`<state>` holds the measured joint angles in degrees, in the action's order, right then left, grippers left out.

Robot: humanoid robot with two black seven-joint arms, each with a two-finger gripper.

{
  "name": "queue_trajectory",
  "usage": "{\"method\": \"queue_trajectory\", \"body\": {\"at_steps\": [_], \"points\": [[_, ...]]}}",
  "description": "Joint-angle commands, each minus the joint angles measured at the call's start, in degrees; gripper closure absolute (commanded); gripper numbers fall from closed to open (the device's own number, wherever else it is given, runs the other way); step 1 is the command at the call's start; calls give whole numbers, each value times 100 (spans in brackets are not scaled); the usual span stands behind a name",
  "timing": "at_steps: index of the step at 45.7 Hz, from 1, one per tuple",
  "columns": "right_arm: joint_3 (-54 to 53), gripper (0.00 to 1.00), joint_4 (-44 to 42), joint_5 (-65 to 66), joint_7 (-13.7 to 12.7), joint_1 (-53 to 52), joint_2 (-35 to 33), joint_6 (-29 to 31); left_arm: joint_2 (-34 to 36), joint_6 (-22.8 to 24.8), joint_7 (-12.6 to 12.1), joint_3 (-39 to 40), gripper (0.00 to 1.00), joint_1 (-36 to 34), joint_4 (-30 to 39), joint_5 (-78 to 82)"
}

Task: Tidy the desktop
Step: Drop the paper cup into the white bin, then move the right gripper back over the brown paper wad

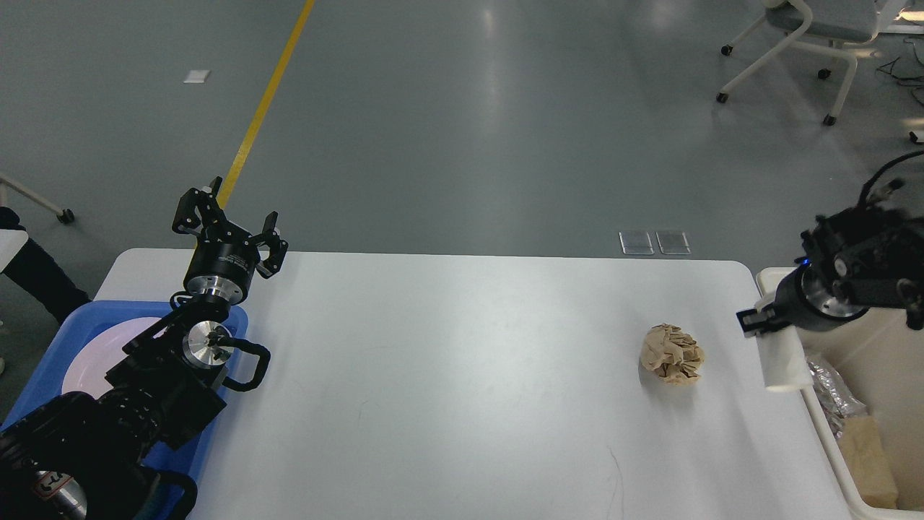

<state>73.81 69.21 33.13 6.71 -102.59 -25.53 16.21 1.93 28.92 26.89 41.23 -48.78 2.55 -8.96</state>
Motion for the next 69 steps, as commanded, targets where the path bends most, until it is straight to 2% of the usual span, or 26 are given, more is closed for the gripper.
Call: {"method": "queue_trajectory", "body": {"at_steps": [1, 11, 15, 21, 28, 37, 43, 45, 49, 50, 56, 69], "points": [[-427, 100, 207, 0, 24, -1157, -715, 277, 0, 0, 0, 8, 4, 0, 0, 0], [-2158, 100, 67, -26, -29, -2090, -2077, 1085, 0, 0, 0, -1, 4, 0, 0, 0], [-2502, 100, 67, -26, -47, -2107, -2245, 1341, 0, 0, 0, -1, 4, 0, 0, 0], [-2415, 100, -135, -9, -64, -1810, -2245, 1280, 0, 0, 0, -1, 4, 0, 0, 0], [-2345, 100, -1074, -26, -73, -493, -2201, 990, 0, 0, 0, -1, 4, 0, 0, 0], [-2362, 100, -2893, -52, -73, 1915, -2035, 428, 0, 0, 0, -1, 4, 0, 0, 0], [-2459, 99, -4036, -79, -73, 3348, -1640, -90, 0, 0, 0, -1, 4, 0, 0, 0], [-2476, 71, -4370, -140, -73, 3797, -1473, -345, 0, 0, 0, -1, 4, 0, 0, 0], [-2564, 3, -4933, -500, -55, 4544, -1156, -890, 0, 0, 0, -1, 4, 0, 0, 0], [-2599, 0, -5039, -614, -55, 4685, -1095, -961, 0, 0, 0, -1, 4, 0, 0, 0], [-2652, 0, -5216, -1019, -47, 5222, -927, -1041, 0, 0, 0, -1, 4, 0, 0, 0], [-2626, 0, -5110, -1037, -55, 5161, -699, -1014, 0, 8, 0, -1, 4, 0, 0, 0]]}}
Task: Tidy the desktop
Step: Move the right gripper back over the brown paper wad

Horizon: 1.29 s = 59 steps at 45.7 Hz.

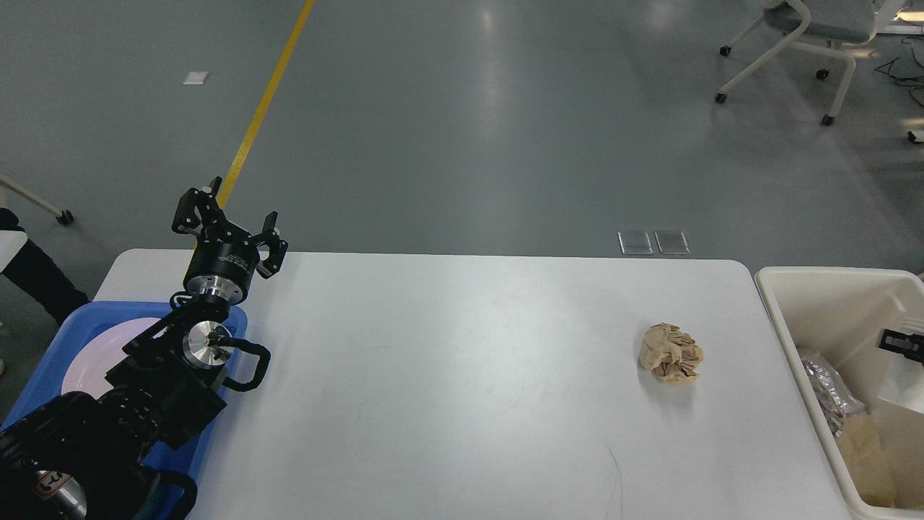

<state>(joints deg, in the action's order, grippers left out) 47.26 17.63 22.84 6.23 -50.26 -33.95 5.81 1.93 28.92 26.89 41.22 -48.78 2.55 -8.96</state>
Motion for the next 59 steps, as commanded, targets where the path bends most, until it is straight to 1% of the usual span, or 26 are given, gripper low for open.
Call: {"method": "queue_trajectory", "body": {"at_steps": [1, 13, 16, 26, 32, 35, 38, 40, 44, 49, 52, 54, 59], "points": [[37, 0, 48, -7, 1, -116, 178, 34, 0, 0, 0, 0, 4, 0, 0, 0], [266, 0, 91, -7, -8, -660, 433, 52, 0, 0, 0, 0, 4, 0, 0, 0], [283, 0, 354, -16, -8, -853, 521, 61, 0, 0, 0, 0, 4, 0, 0, 0], [933, 0, 2234, -16, -8, -2487, 556, 61, 0, 0, 0, 0, 4, 0, 0, 0], [1399, 0, 3587, -25, -8, -3735, 679, 70, 0, 0, 0, 0, 4, 0, 0, 0], [1662, 0, 4107, -25, -8, -4333, 819, 157, 0, 0, 0, 0, 4, 0, 0, 0], [1821, 0, 4389, -60, -8, -4817, 1065, 481, 0, 0, 0, 9, 4, 0, 0, 0], [1857, 0, 4494, -86, 1, -5054, 1180, 832, 0, 0, 0, 0, 4, 0, 0, 0], [1857, 0, 4731, -165, 9, -5520, 1268, 1755, 0, 0, 0, 0, 4, 0, 0, 0], [1857, 0, 5039, -271, 9, -6197, 1383, 3099, 0, 0, 0, 0, 4, 0, 0, 0], [1848, 0, 5066, -271, 18, -6496, 1418, 3707, 0, 0, 0, 0, 4, 0, 0, 0], [1795, 0, 5040, -280, 10, -6532, 1453, 3901, 0, 0, 0, 0, 4, 0, 0, 0], [1760, 0, 4900, -280, 1, -6024, 1453, 3577, 0, 0, 0, 0, 4, 0, 0, 0]]}}
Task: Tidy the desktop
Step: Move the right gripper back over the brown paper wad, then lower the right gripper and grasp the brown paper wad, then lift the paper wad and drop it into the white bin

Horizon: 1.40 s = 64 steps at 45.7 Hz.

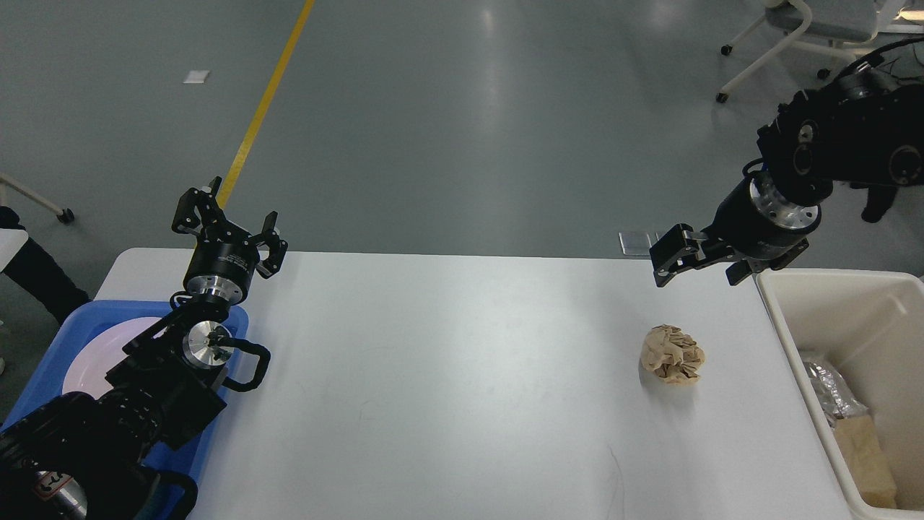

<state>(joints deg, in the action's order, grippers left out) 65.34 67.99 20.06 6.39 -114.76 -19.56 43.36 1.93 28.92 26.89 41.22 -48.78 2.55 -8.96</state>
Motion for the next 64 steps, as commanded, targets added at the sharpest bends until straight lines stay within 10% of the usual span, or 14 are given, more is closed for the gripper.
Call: {"method": "queue_trajectory", "body": {"at_steps": [1, 14, 48, 51, 57, 64], "points": [[-65, 0, -224, -2, -24, 611, 14, -284, 0, 0, 0, 0, 4, 0, 0, 0], [-355, 0, -1612, -2, -33, 2985, 146, -2015, 0, 0, 0, 0, 4, 0, 0, 0], [-1093, 2, -3239, -2, -41, 4858, 744, -3062, 0, 0, 0, 0, 4, 0, 0, 0], [-1093, 20, -3230, -2, -41, 4858, 744, -3141, 0, 0, 0, 8, 4, 0, 0, 0], [-1093, 100, -3108, -37, -50, 4866, 744, -3071, 0, 0, 0, 0, 4, 0, 0, 0], [-1146, 100, -3011, -222, -41, 4867, 691, -3080, 0, 0, 0, 0, 4, 0, 0, 0]]}}
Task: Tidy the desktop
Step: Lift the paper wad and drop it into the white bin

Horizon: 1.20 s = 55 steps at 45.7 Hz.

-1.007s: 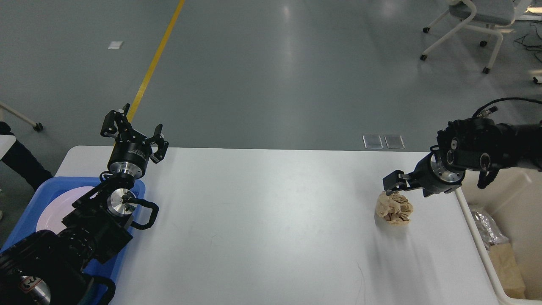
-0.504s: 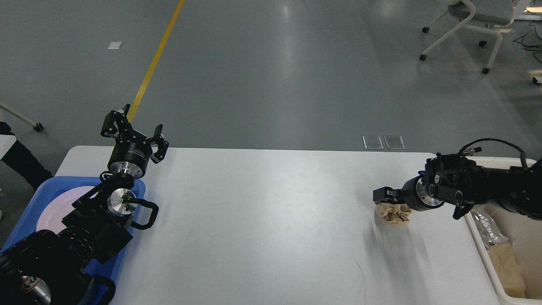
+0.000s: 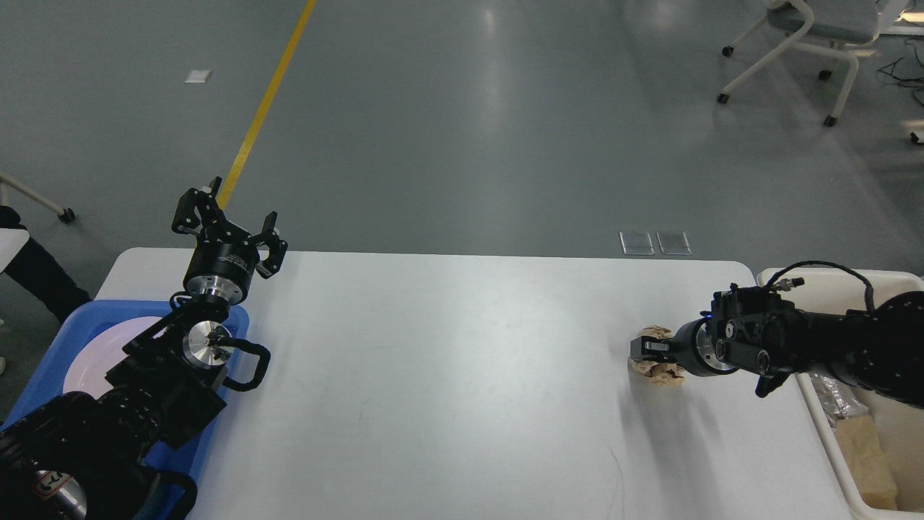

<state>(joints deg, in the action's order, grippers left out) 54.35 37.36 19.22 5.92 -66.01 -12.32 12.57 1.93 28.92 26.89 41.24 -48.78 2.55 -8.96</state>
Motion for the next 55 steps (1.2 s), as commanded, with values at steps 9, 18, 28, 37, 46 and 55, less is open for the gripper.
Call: {"method": "queue_trajectory", "body": {"at_steps": [9, 18, 28, 37, 46, 55], "points": [[-390, 100, 508, -296, 14, -236, -490, 9, 0, 0, 0, -2, 4, 0, 0, 0], [-583, 100, 2203, -288, 41, -1536, -1579, 166, 0, 0, 0, -2, 4, 0, 0, 0], [-716, 100, 3875, -279, 14, -3514, -3179, 702, 0, 0, 0, -2, 4, 0, 0, 0], [-663, 100, 3884, -270, 6, -4368, -3708, 1424, 0, 0, 0, -2, 4, 0, 0, 0], [-250, 100, 3217, -252, 6, -3956, -3681, 1073, 0, 0, 0, -2, 4, 0, 0, 0], [-232, 100, 1478, -296, 14, -2269, -3655, 273, 0, 0, 0, -2, 4, 0, 0, 0]]}}
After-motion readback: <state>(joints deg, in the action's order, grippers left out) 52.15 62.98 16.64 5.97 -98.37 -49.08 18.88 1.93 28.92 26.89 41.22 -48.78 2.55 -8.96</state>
